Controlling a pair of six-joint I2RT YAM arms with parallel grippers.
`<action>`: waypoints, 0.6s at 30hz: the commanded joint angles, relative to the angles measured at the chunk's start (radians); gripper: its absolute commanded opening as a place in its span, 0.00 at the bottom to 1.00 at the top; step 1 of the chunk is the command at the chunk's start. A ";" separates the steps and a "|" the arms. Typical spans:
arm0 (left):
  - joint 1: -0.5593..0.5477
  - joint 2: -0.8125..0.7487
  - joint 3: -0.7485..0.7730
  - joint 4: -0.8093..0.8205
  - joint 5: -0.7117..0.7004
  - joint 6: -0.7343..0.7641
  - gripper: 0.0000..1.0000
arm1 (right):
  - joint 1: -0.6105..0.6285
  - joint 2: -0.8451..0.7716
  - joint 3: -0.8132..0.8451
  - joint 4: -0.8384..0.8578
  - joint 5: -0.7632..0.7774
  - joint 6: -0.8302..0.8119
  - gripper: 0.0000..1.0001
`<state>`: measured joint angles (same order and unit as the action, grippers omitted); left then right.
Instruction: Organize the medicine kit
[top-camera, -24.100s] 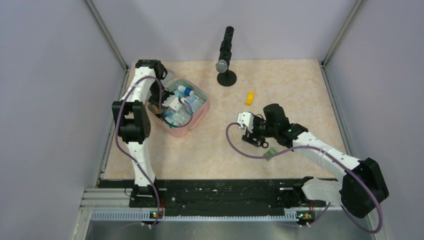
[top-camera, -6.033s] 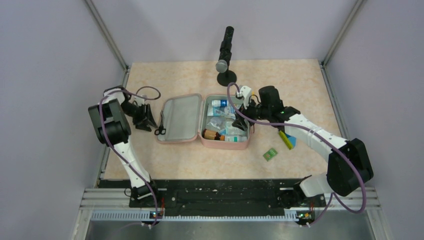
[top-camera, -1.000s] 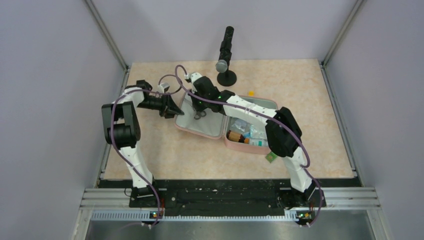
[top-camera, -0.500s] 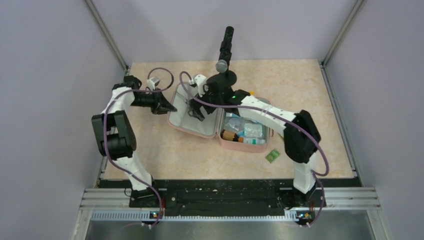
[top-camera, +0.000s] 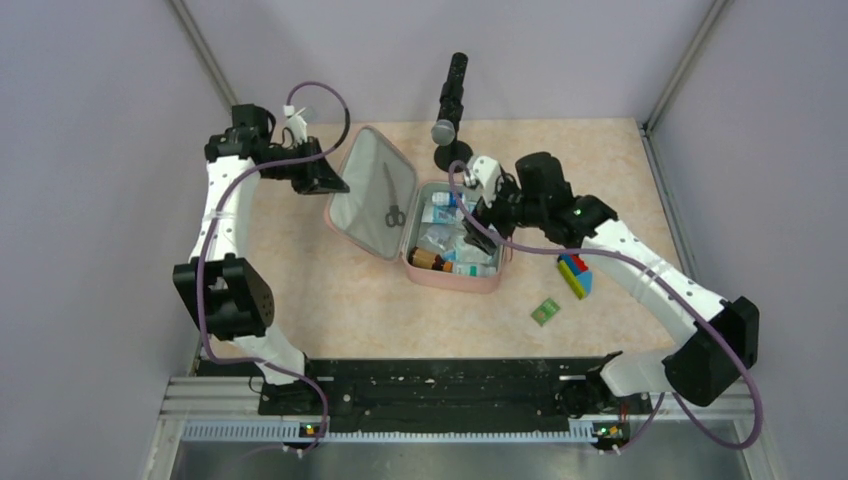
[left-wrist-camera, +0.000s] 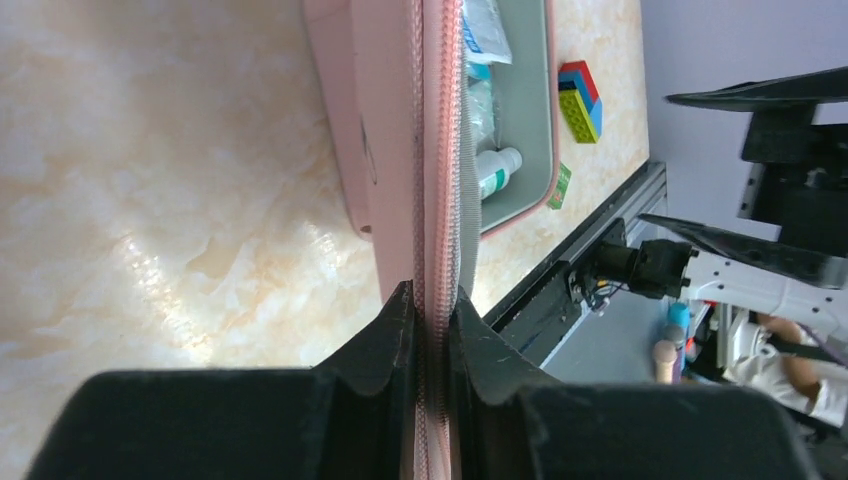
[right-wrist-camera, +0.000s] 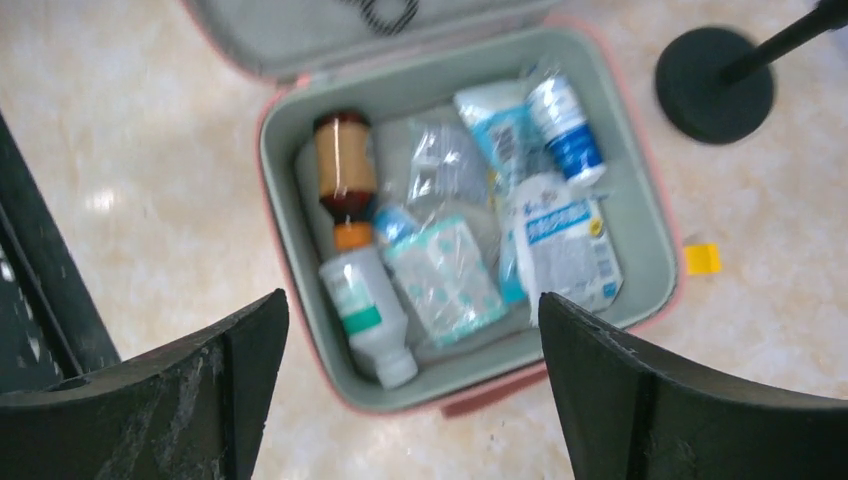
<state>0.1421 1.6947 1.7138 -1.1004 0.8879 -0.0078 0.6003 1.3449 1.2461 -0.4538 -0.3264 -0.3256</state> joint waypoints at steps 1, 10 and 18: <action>-0.056 -0.022 0.016 0.060 -0.014 -0.003 0.00 | -0.007 -0.040 -0.067 -0.225 -0.049 -0.231 0.87; 0.017 0.023 -0.054 0.118 -0.044 -0.035 0.00 | -0.057 -0.175 -0.216 -0.443 -0.070 -0.527 0.75; 0.016 0.021 -0.119 0.142 -0.019 -0.054 0.00 | -0.076 -0.233 -0.418 -0.480 -0.048 -0.814 0.62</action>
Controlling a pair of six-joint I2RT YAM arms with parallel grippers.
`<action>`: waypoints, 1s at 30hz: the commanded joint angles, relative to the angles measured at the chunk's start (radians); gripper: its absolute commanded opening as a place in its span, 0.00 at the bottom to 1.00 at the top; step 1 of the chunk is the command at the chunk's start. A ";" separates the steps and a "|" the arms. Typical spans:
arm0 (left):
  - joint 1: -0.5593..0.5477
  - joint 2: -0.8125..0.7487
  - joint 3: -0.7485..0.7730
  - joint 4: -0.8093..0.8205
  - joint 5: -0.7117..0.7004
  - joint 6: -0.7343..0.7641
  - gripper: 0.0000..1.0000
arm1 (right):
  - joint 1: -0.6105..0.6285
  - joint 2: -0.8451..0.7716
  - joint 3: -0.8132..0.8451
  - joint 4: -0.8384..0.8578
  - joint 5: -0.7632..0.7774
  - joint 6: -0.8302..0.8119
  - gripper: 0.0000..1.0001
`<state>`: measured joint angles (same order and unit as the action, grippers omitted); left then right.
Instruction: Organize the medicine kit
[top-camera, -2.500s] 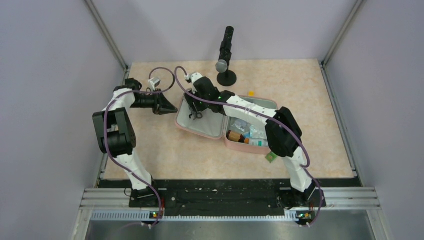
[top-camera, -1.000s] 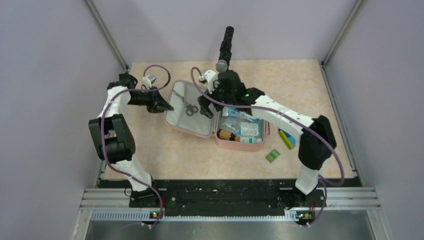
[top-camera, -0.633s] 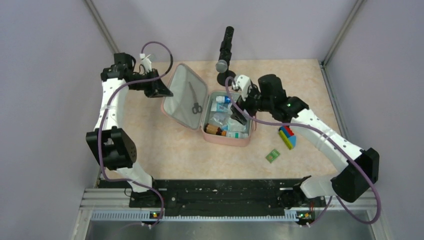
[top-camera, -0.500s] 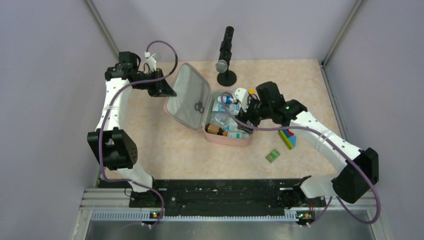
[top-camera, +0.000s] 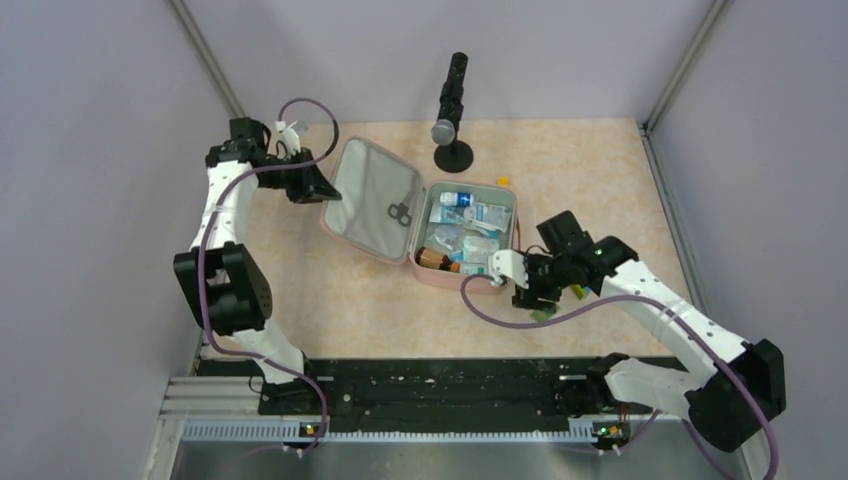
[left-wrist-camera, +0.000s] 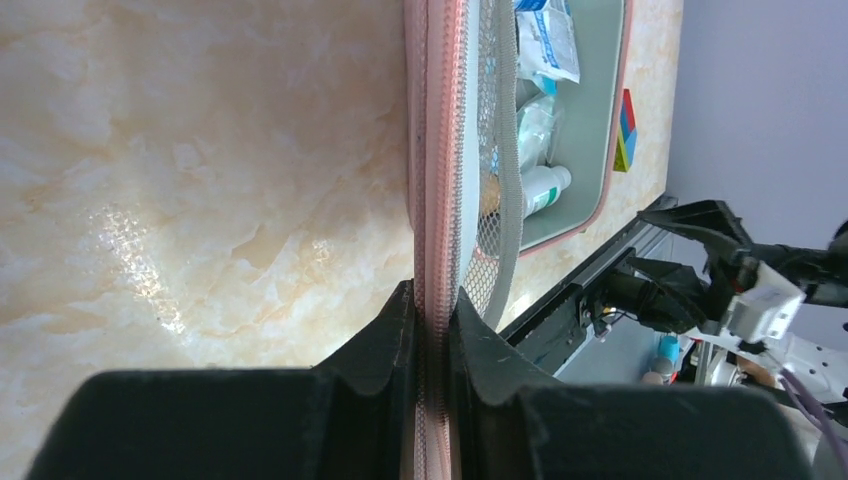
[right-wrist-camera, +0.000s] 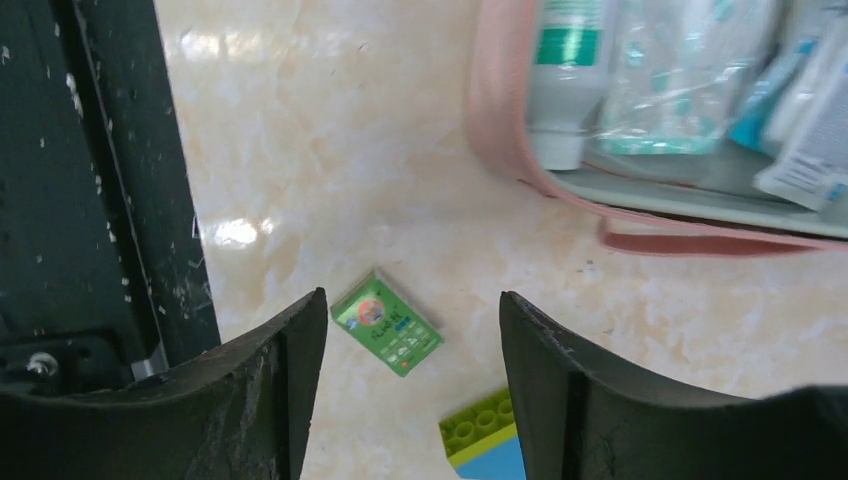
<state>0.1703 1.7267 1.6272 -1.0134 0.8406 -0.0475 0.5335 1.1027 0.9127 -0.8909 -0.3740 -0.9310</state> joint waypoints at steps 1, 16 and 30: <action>-0.012 -0.016 -0.046 0.059 0.024 -0.013 0.00 | -0.013 0.025 -0.097 -0.049 0.006 -0.253 0.60; -0.012 -0.015 -0.047 0.048 0.010 -0.004 0.01 | -0.049 0.234 -0.048 -0.178 0.065 -0.749 0.61; -0.012 -0.003 -0.039 0.046 -0.007 -0.004 0.02 | -0.065 0.305 -0.107 -0.058 0.126 -0.797 0.60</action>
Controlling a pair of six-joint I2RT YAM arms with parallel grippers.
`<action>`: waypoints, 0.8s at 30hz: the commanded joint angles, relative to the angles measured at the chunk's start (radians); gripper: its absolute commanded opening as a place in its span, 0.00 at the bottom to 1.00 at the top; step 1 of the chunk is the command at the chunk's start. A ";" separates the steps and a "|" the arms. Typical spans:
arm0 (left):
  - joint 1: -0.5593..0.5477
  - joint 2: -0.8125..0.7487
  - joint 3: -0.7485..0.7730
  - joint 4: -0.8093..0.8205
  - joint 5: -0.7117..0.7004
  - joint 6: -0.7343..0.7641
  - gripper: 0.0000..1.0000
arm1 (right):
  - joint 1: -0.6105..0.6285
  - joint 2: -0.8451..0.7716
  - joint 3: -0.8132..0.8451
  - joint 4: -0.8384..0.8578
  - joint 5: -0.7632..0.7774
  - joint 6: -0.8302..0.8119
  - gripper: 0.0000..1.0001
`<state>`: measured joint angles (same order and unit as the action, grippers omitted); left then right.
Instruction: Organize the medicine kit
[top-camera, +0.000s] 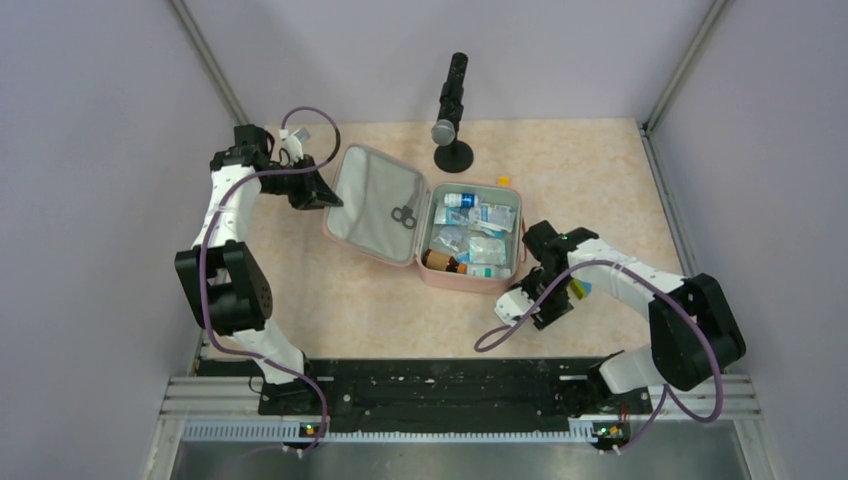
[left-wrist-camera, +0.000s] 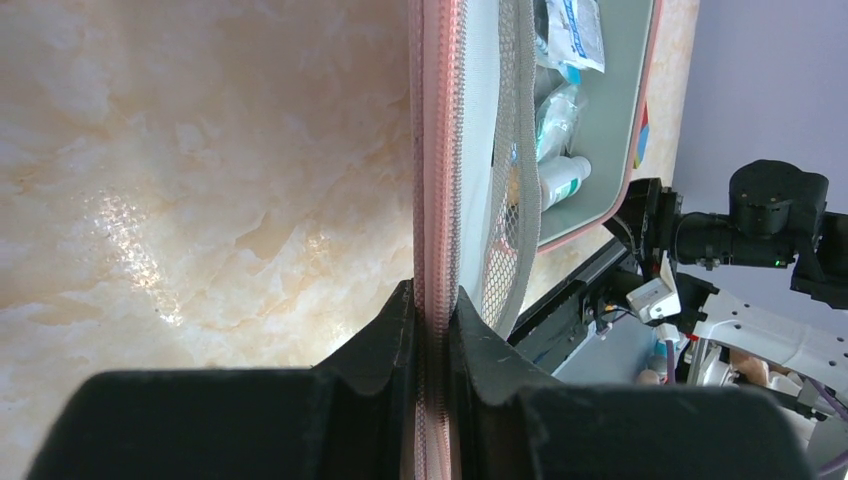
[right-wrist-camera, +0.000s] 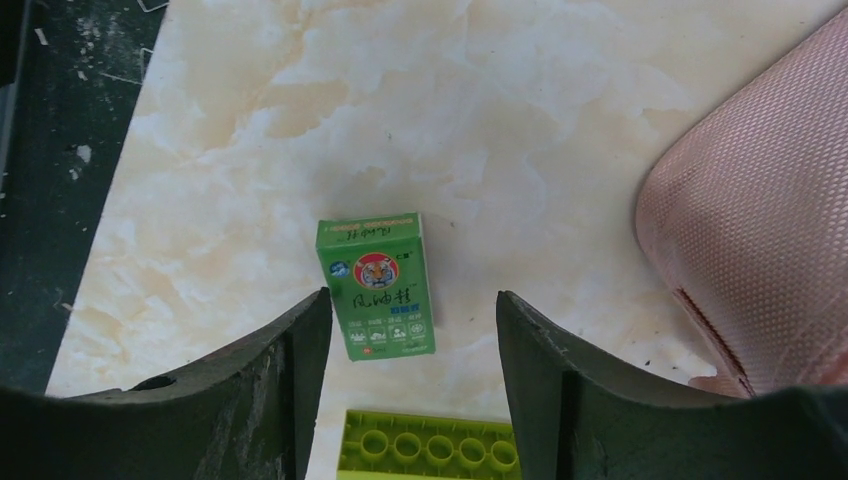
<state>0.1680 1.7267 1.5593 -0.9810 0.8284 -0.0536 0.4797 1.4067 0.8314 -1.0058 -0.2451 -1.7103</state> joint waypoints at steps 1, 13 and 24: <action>-0.010 0.000 0.028 0.014 0.006 0.002 0.02 | -0.011 -0.002 -0.034 0.068 0.000 -0.017 0.60; -0.010 0.006 0.021 0.016 0.011 -0.006 0.02 | -0.013 -0.041 -0.022 0.018 -0.040 0.023 0.58; -0.010 0.008 0.012 0.022 0.017 -0.012 0.02 | -0.013 -0.085 -0.053 0.010 -0.040 0.059 0.60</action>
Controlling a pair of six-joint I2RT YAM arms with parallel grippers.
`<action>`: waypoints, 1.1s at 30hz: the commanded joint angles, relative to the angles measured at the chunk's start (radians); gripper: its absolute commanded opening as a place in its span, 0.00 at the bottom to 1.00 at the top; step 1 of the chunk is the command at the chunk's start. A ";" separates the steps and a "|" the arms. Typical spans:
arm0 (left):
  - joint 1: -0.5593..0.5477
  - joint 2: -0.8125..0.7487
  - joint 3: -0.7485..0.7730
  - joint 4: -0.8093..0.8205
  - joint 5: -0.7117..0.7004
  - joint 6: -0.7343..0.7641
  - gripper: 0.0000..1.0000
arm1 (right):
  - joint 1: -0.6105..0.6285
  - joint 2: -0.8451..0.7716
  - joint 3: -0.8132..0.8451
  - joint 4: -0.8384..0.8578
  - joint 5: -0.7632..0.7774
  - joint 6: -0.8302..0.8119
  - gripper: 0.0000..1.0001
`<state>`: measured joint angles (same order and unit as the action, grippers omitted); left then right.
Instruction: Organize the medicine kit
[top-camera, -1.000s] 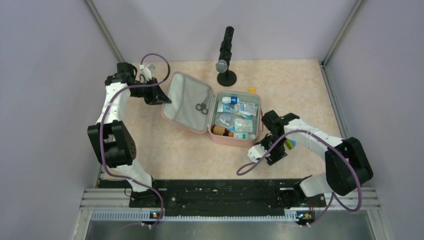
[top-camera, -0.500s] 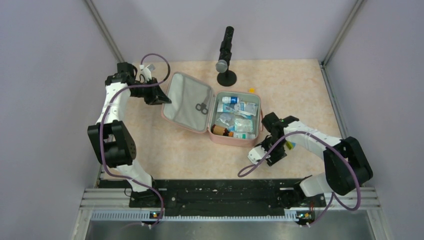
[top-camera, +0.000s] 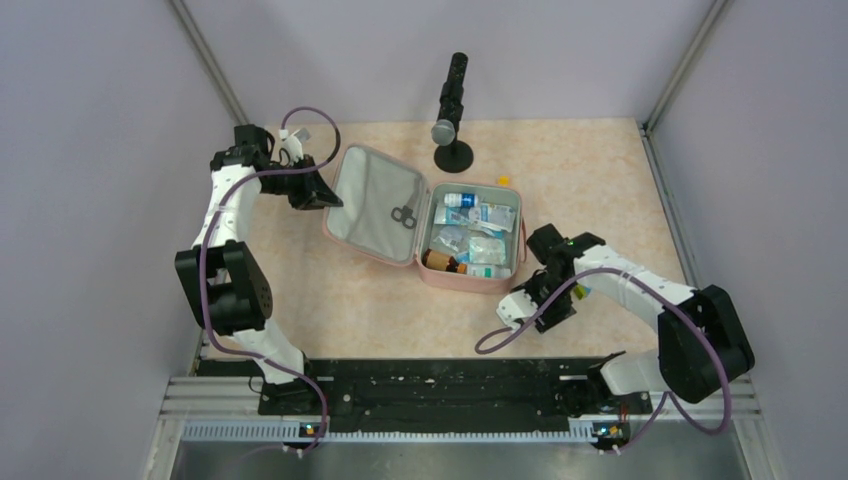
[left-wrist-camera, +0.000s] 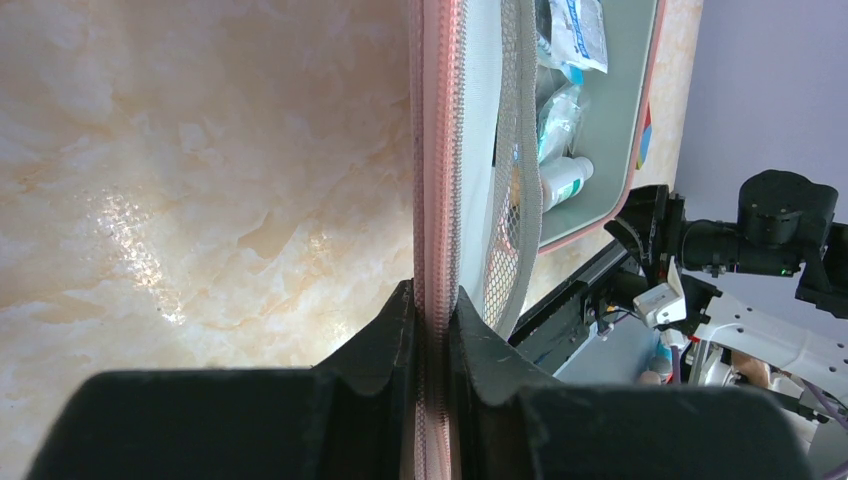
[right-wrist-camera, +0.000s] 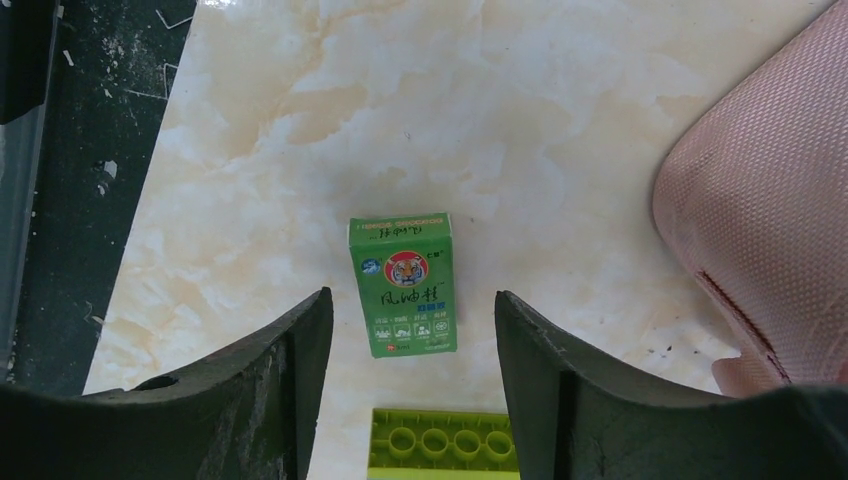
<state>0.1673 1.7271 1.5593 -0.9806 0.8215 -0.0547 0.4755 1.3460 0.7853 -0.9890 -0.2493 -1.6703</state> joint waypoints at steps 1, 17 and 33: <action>-0.009 0.008 0.012 0.023 0.024 -0.012 0.02 | -0.009 -0.020 -0.010 0.008 -0.036 0.029 0.60; -0.009 0.002 0.003 0.022 0.020 -0.010 0.02 | -0.008 0.035 -0.062 0.091 -0.008 0.075 0.54; -0.009 0.014 0.007 0.024 0.028 -0.020 0.02 | -0.007 -0.082 0.104 0.038 -0.103 0.198 0.38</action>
<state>0.1673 1.7275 1.5593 -0.9802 0.8215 -0.0631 0.4751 1.3308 0.7574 -0.9085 -0.2665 -1.5158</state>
